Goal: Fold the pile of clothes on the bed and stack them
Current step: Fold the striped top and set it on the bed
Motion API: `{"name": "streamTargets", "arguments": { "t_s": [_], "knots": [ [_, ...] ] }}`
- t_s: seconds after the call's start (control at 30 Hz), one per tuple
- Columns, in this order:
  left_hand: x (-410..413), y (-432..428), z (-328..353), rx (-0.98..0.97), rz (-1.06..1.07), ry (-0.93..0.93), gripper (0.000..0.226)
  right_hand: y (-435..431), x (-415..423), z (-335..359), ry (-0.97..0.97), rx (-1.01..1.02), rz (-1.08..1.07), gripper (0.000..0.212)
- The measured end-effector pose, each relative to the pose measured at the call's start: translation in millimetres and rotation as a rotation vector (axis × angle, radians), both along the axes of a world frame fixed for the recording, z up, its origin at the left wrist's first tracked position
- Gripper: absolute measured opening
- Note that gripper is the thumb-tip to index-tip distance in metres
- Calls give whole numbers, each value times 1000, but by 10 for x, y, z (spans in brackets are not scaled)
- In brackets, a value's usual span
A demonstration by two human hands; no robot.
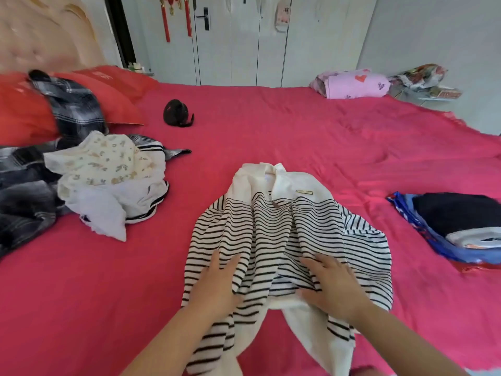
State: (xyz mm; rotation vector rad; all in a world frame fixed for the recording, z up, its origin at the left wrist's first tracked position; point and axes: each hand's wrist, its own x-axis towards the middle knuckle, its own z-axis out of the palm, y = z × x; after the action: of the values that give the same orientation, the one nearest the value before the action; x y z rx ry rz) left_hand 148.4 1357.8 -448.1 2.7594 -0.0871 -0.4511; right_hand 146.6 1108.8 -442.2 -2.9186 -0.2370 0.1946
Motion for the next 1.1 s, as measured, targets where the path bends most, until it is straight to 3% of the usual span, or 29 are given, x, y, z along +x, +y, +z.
{"name": "streamTargets", "arguments": {
  "t_s": [0.13, 0.23, 0.37, 0.5, 0.57, 0.67, 0.8, 0.87, 0.97, 1.03, 1.1],
  "knots": [
    [-57, 212, 161, -115, 3, -297, 47, -47, -252, 36, 6, 51, -25, 65],
    [52, 543, 335, -51, 121, -467, 45, -78, -331, 150, -96, 216, -71, 53],
    [3, 584, 423, 150, 141, -409, 63, -249, -396, 185, -166, 210, -324, 47],
    [-317, 73, 233, 79, -172, -519, 66, -432, -431, 132, 58, 134, -549, 59],
    [-462, -132, 60, 84, -302, -418, 72, -486, -423, 88, 103, 146, -543, 61],
    [-557, -186, -189, 106, -289, -225, 86, -618, -389, 142, 34, 139, -421, 45],
    [-478, -92, -251, 126, -291, -302, 67, -1035, -221, 527, -174, -29, -460, 54],
    [-400, -77, -225, 24, -275, -308, 58, -1237, -170, 651, -270, -93, -452, 52],
    [-312, -95, -205, -191, -149, -244, 47, -1195, -273, 638, -240, -187, -383, 45],
    [-296, -100, -189, -277, -92, -216, 41, -944, -418, 490, -173, 44, -332, 45],
    [-303, -96, -146, -299, -118, -190, 37, -592, -596, 331, 26, 334, -291, 60]
  ]
}}
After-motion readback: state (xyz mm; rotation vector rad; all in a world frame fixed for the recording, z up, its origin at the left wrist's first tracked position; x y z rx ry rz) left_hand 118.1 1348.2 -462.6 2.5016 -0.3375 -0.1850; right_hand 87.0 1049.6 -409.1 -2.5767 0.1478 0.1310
